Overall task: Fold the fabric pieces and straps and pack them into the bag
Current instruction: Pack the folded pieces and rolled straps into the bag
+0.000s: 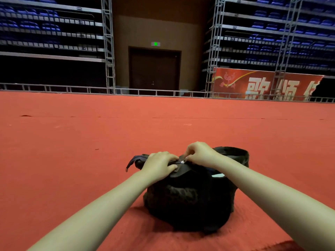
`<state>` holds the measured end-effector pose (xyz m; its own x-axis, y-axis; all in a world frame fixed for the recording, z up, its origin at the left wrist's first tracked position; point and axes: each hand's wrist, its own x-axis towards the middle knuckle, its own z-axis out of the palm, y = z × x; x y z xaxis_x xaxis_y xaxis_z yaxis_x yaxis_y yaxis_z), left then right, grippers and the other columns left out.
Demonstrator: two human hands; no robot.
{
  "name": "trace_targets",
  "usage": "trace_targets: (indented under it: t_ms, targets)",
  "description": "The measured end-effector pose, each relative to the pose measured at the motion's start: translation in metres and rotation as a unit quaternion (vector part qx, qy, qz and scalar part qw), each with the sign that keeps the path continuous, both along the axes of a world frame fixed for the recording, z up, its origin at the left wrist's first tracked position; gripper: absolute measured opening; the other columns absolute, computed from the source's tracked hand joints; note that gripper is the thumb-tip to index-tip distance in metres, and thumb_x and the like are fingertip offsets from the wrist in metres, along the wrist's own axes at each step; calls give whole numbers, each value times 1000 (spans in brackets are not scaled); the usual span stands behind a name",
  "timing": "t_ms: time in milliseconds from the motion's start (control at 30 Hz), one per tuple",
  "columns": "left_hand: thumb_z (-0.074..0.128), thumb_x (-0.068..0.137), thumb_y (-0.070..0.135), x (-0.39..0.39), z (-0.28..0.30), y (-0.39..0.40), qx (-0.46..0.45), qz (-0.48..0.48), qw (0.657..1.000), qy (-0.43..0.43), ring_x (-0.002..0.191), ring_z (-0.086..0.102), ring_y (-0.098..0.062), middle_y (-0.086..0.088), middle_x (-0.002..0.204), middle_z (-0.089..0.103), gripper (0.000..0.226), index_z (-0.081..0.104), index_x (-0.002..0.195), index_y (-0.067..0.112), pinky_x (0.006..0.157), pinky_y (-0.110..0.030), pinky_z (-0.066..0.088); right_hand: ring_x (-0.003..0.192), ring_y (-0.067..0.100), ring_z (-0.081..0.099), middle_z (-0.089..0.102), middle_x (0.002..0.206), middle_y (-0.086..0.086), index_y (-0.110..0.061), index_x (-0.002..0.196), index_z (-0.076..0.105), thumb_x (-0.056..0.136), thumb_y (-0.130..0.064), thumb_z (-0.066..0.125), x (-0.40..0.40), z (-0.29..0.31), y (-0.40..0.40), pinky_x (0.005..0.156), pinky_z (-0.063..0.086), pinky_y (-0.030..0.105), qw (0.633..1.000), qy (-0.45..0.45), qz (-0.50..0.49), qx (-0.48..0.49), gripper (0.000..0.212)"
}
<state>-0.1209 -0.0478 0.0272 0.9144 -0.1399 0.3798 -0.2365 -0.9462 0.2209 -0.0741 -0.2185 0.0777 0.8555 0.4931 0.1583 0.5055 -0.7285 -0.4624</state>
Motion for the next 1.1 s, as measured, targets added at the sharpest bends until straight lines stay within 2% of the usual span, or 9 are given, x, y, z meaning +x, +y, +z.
trace_targets:
  t_ms: [100, 267, 400, 500, 633, 733, 833, 967, 1100]
  targets:
    - [52, 92, 34, 4, 2, -4, -27, -5, 997, -66, 107, 57, -21, 4, 112, 64, 28, 65, 116, 29, 87, -34, 43, 80, 13, 59, 71, 90, 2, -17, 80, 67, 83, -8, 61, 1, 15, 3, 64, 40, 19, 998, -64, 0, 5, 11]
    - [56, 91, 27, 10, 10, 6, -98, 5, 988, -123, 97, 59, -22, 2, 98, 65, 19, 72, 103, 24, 78, -36, 46, 85, 14, 59, 71, 96, 3, -11, 84, 69, 84, -7, 62, 8, 30, -18, 69, 39, 21, 997, -72, -29, 16, 8]
    - [56, 92, 28, 11, 10, 9, -104, 21, 986, -129, 98, 59, -19, 4, 100, 65, 20, 72, 105, 25, 76, -32, 44, 70, 17, 60, 67, 78, 2, -19, 71, 63, 85, -10, 65, 13, 19, -43, 61, 45, 26, 993, -14, -78, 88, 17]
    - [54, 93, 27, 8, 10, 1, -44, 30, 986, -160, 100, 55, -21, 3, 101, 63, 21, 70, 106, 24, 78, -33, 41, 55, 15, 50, 60, 63, 5, -14, 72, 63, 86, -2, 62, 13, 13, -45, 55, 41, 26, 978, 62, -87, 182, 18]
    - [50, 95, 28, -2, 12, -19, -45, -39, 982, -181, 96, 52, -20, 1, 97, 61, 25, 69, 109, 21, 75, -31, 40, 56, 12, 52, 58, 68, 8, -3, 86, 62, 89, 6, 54, 6, 16, -42, 48, 43, 13, 962, 100, -65, 245, 12]
    - [52, 94, 33, -6, 10, -25, -108, -60, 988, -89, 102, 51, -16, 1, 102, 61, 27, 69, 111, 21, 87, -30, 42, 58, 12, 55, 58, 70, 8, -2, 90, 62, 90, 6, 51, -3, 16, -30, 50, 46, 12, 967, 97, -33, 235, 13]
    - [56, 92, 32, -8, 5, -11, -192, -28, 978, -78, 97, 54, -12, 3, 98, 60, 22, 71, 105, 23, 86, -27, 42, 58, 11, 56, 60, 70, 7, -5, 91, 64, 90, 2, 52, -8, 15, -10, 54, 47, 14, 977, 55, 1, 205, 14]
    - [56, 91, 34, -11, -6, 5, -181, -20, 982, -48, 98, 52, -11, 7, 95, 59, 17, 70, 98, 28, 86, -29, 43, 73, 14, 60, 66, 86, 1, -18, 108, 65, 87, -20, 64, -7, 8, -8, 71, 47, 26, 992, -9, 5, 126, 21]
    - [54, 91, 41, -13, -11, -1, -151, -37, 986, -55, 101, 46, -10, 9, 98, 58, 21, 69, 102, 31, 88, -29, 39, 79, 7, 56, 58, 84, -13, -25, 100, 65, 79, -51, 68, -21, -1, -41, 66, 41, 25, 997, -37, -62, 6, 33]
